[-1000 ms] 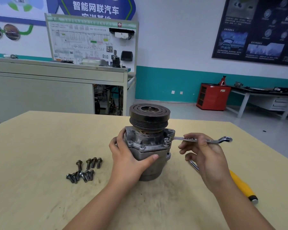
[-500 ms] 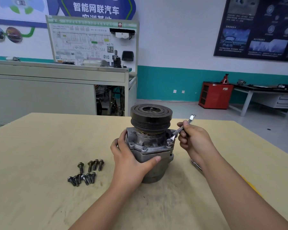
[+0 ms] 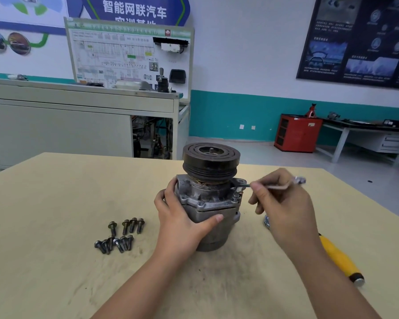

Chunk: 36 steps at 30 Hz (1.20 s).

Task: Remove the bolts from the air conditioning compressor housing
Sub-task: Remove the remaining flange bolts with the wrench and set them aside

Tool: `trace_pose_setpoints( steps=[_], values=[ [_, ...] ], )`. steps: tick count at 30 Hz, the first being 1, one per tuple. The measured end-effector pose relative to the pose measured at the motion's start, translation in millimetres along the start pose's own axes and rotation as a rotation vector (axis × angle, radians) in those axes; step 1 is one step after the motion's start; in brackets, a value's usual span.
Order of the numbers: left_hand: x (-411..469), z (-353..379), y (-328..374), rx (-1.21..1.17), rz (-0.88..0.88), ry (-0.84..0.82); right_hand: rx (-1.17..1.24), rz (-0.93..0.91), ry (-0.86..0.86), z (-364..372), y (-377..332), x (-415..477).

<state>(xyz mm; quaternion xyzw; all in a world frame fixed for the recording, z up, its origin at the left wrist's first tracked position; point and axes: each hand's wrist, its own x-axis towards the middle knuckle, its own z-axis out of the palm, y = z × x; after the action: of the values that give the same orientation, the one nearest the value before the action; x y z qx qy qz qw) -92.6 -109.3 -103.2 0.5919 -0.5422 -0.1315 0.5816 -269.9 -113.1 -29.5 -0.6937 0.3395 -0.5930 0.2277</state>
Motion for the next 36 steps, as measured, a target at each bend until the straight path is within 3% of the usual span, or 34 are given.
trace_pose_setpoints(
  steps=[7,11,17,21,30,36],
  values=[
    [0.7,0.4,0.5,-0.006,-0.003,0.001,-0.33,-0.251,0.038,9.1,-8.0,-32.6],
    [0.5,0.6,-0.1,-0.013,-0.002,0.001,-0.444,-0.259,0.039,8.7,-14.1,-37.5],
    [0.5,0.5,1.2,-0.017,-0.006,-0.003,-0.309,-0.142,0.009,5.0,-10.0,-40.8],
    [0.7,0.2,1.8,-0.011,-0.01,-0.004,0.006,0.058,0.017,-5.7,-6.9,-31.2],
    [0.1,-0.8,2.3,-0.007,-0.012,-0.009,0.437,0.432,0.043,-16.6,9.5,-0.7],
    [0.2,-0.6,2.4,-0.014,-0.018,-0.021,0.547,0.532,0.081,-0.7,29.2,17.3]
  ],
)
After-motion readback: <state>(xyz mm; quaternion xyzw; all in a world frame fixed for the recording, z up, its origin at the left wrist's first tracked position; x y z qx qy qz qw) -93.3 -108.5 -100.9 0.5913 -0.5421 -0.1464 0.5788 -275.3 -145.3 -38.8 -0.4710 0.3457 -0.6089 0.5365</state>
